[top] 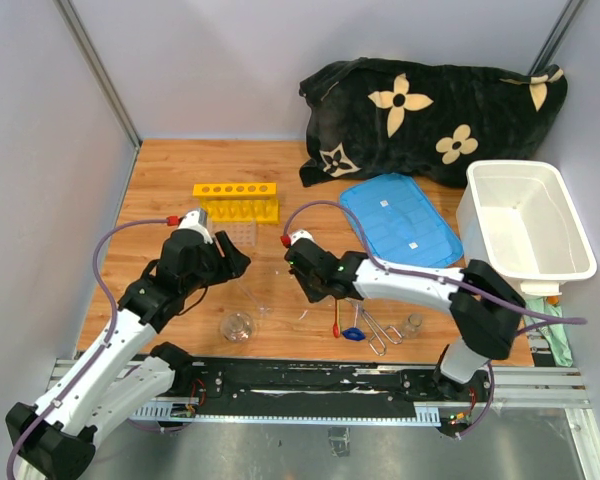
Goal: Organize the chemistry lab equipment
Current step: Pick up the test tube at the center of the board.
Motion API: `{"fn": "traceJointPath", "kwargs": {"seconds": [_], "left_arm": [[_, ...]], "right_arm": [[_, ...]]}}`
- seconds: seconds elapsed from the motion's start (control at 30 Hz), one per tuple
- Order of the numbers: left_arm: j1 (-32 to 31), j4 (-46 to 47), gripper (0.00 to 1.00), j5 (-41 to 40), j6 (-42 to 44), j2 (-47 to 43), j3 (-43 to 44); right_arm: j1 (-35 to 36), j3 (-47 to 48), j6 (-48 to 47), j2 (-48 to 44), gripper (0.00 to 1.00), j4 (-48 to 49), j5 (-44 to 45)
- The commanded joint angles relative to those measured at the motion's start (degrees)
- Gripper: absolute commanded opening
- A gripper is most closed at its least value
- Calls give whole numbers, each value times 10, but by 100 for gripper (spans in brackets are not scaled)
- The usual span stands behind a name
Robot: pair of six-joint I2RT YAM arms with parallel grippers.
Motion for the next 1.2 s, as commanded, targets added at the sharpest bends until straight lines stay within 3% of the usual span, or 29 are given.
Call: {"fn": "traceJointPath", "kwargs": {"seconds": [0.0,0.2,0.57,0.83,1.17], "left_arm": [[4,55,60,31,-28,9,-1],[4,76,59,56,-35,14,4],[4,114,57,84,-41,17,50],[0,135,53,104,-44,37,56],[-5,126,55,104,-34,42,63]], "right_arm": [[5,-43,-33,-62,1,96,21],[5,-84,-68,-114,1,166,-9],[15,-260,-78,-252,1,443,-73],[46,-225,-79,-250,1,463,-41],[57,-161,-95,-205,1,439,-41]]}}
